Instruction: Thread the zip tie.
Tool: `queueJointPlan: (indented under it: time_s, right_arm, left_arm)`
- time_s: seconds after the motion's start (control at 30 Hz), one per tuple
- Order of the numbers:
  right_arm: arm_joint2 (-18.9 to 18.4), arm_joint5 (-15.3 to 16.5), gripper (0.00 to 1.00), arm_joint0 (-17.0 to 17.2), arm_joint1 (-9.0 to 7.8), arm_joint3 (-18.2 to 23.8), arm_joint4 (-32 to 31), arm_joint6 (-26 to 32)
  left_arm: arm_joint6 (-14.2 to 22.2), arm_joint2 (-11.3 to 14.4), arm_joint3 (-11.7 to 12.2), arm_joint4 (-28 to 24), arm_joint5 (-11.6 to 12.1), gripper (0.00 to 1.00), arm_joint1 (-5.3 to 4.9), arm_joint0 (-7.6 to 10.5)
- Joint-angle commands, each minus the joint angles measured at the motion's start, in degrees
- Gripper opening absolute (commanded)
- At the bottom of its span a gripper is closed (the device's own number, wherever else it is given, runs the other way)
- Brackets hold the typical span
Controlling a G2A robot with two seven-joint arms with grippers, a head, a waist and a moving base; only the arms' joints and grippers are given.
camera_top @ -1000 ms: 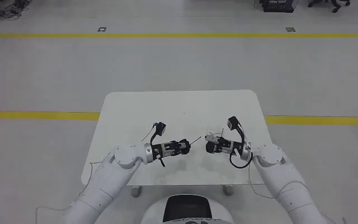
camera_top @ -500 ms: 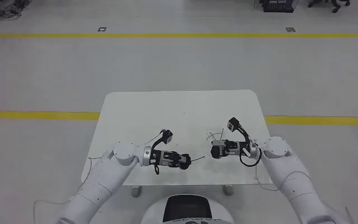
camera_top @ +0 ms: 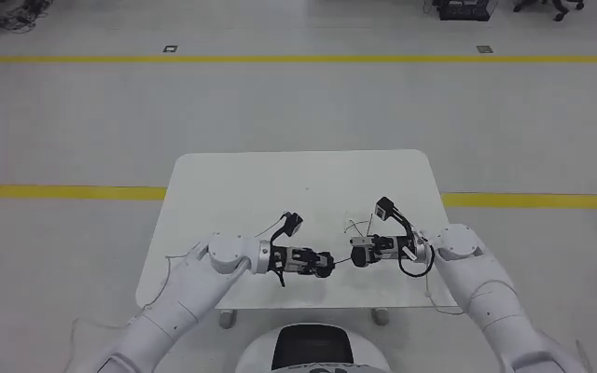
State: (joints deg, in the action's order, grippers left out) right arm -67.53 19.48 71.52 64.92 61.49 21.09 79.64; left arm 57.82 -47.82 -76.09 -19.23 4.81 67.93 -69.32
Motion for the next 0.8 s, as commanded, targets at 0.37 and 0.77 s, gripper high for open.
queueJointPlan:
  time_s: [0.37, 0.77]
  right_arm:
    - [0.0, -0.3, 1.00, 0.7, -0.02, 0.5, 0.8, -1.3]
    - [5.9, 0.0, 1.00, -1.4, -2.00, -2.4, 10.5, 0.0]
  left_arm:
    - [-0.5, 0.3, 0.1, -0.2, 0.1, 0.00, 0.11, 0.10]
    - [-0.5, 0.3, 0.1, -0.2, 0.1, 0.00, 0.11, 0.10]
